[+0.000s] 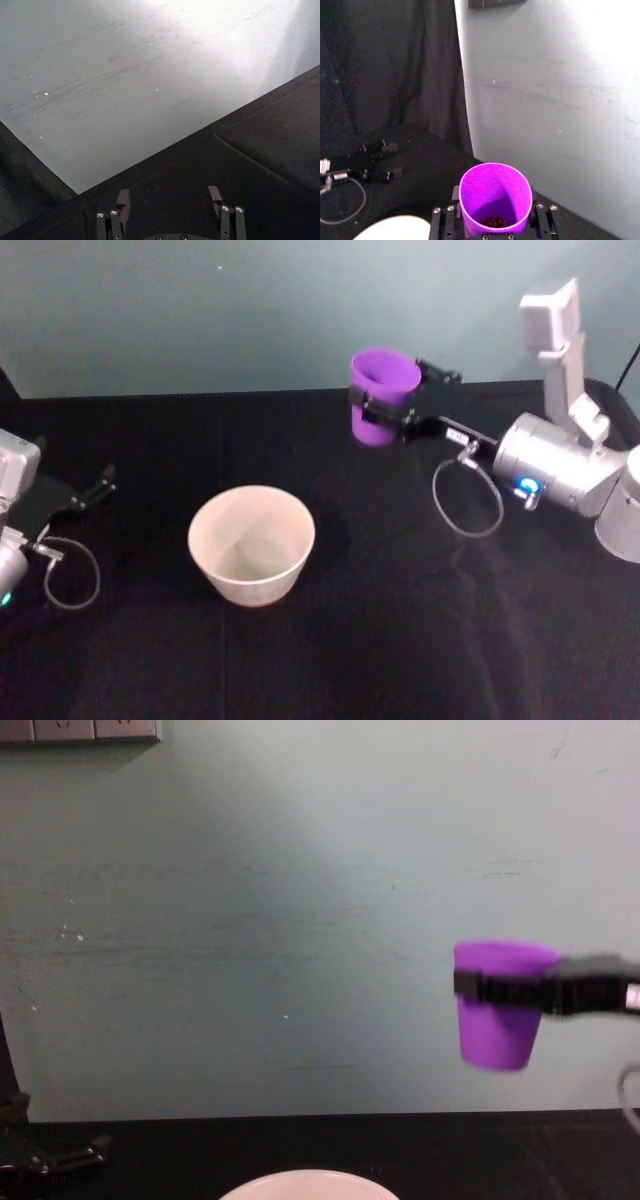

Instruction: Pick up the cup and pour the mung beans from the cup into the bowl.

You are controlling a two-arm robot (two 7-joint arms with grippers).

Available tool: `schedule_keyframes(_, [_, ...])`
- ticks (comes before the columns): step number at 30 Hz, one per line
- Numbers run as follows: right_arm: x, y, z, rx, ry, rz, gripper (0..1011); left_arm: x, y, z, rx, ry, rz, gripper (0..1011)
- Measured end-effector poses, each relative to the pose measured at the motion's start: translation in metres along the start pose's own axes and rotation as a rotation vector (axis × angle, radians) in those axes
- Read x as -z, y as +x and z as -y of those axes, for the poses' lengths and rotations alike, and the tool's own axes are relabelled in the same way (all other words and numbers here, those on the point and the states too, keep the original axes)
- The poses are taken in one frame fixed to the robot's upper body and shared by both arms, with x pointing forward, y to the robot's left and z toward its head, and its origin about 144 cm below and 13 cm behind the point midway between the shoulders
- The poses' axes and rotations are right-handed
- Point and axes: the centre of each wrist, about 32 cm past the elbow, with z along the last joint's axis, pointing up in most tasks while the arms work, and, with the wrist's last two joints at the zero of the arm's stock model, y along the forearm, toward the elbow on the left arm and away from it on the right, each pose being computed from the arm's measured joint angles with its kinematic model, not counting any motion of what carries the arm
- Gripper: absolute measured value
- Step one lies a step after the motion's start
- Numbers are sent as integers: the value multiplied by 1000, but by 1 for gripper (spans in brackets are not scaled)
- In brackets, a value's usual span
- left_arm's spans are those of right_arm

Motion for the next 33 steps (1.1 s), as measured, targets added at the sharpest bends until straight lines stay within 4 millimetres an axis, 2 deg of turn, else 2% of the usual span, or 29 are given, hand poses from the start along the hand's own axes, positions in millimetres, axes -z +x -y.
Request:
schedule_keyframes(3, [-24,5,3,0,5,8,730,0,0,0,0,0,0,1011])
schedule_keyframes(10, [-46,11,6,0,3,0,731,0,0,0,0,0,0,1011])
schedule_keyframes(33, [-43,11,5,2,4,0,731,0,0,0,0,0,0,1011])
